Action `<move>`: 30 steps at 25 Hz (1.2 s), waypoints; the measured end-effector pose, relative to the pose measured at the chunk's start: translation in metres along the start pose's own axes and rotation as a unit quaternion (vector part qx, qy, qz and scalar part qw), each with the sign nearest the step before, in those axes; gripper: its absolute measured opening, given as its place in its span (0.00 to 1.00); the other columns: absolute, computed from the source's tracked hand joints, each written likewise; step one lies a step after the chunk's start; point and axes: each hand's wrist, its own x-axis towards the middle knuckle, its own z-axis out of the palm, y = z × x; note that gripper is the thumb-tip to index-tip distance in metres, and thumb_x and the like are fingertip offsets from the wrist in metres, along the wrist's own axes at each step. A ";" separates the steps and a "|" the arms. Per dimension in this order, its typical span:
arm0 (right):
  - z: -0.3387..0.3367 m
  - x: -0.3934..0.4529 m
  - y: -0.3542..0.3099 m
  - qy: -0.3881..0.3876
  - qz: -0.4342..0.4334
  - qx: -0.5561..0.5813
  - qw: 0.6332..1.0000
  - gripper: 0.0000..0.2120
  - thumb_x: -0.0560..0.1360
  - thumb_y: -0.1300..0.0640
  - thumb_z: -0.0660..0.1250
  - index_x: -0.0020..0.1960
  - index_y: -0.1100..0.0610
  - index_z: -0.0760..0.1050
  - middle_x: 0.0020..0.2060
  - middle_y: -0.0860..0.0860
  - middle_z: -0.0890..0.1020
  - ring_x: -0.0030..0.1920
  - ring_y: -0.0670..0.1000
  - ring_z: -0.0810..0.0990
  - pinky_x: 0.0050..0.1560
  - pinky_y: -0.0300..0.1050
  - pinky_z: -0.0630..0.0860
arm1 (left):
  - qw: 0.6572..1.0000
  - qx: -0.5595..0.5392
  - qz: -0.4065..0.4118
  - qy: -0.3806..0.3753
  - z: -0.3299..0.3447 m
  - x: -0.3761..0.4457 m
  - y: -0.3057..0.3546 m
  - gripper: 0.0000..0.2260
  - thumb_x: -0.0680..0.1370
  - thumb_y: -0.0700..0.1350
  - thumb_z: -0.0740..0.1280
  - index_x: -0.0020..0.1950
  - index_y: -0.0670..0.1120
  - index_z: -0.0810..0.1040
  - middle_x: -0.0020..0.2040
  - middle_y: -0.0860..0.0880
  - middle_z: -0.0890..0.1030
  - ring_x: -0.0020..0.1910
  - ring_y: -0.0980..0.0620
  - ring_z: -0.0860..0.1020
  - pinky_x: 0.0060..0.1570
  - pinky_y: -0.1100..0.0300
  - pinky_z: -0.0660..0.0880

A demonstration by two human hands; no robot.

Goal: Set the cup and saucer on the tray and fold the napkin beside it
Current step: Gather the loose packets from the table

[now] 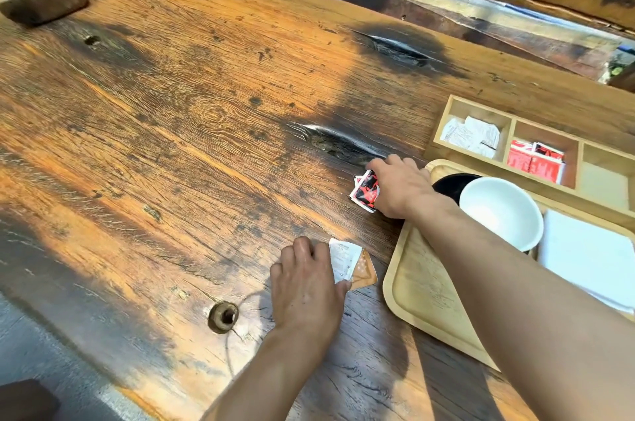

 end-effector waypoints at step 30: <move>-0.022 -0.025 0.010 0.058 0.023 0.177 0.982 0.09 0.76 0.53 0.63 0.55 0.53 0.73 0.51 0.56 0.81 0.54 0.61 0.78 0.44 0.46 0.70 | 0.819 -0.544 -0.143 -0.117 -0.017 0.018 0.015 0.06 0.76 0.35 0.67 0.48 0.45 0.75 0.49 0.43 0.81 0.41 0.51 0.82 0.38 0.55 0.82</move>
